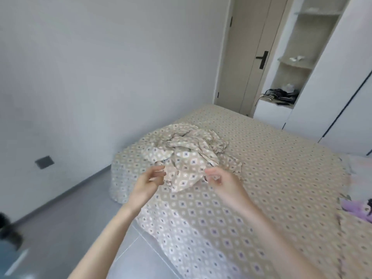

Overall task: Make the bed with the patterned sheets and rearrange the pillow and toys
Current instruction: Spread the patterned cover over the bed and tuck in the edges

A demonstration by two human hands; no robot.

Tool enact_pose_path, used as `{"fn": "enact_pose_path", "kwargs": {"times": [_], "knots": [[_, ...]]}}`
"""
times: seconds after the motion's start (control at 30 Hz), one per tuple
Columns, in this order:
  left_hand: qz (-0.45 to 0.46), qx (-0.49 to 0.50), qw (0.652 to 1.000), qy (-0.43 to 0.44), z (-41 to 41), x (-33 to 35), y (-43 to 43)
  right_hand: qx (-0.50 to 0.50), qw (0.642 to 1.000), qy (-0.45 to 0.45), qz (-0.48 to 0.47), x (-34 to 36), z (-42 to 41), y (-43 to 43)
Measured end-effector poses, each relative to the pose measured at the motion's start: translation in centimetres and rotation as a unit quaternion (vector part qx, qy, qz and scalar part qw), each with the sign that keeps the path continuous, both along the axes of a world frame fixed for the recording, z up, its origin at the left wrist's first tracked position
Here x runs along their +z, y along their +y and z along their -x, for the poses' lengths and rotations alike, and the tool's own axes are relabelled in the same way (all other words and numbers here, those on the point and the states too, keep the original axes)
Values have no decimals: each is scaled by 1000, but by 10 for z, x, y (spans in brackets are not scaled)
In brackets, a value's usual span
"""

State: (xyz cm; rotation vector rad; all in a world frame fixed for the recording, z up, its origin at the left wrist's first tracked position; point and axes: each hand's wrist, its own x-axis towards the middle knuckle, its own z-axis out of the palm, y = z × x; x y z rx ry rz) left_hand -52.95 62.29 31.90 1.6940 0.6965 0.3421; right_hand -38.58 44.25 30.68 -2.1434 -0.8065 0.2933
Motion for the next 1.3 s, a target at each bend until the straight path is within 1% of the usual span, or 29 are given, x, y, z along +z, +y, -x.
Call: {"fn": "enact_pose_path", "kwargs": {"times": [0.23,0.4,0.6,0.73,0.9,1.1,1.17,1.3], "knots": [[-12,-9,1000,12,12,-3,126,-2,1000,6,0,-4,6,124],[-11,-22,999,22,12,-5,209,-8,1000,26,-8,-13,11,206],[-10,-14,1000,21,-4,-15,289,10,999,24,21,-24,1,292],[2,-9,999,36,-31,-32,344,25,998,27,57,-41,-24,353],[18,-26,997,71,-84,-59,420,20,995,64,69,-77,-77,435],[25,-70,987,146,-151,-83,517,2,980,152,128,-118,-145,521],[33,-68,984,161,-174,-91,548,-2,971,180,158,-131,-165,544],[48,-76,977,192,-215,-105,593,-44,952,231,197,-151,-196,571]]}}
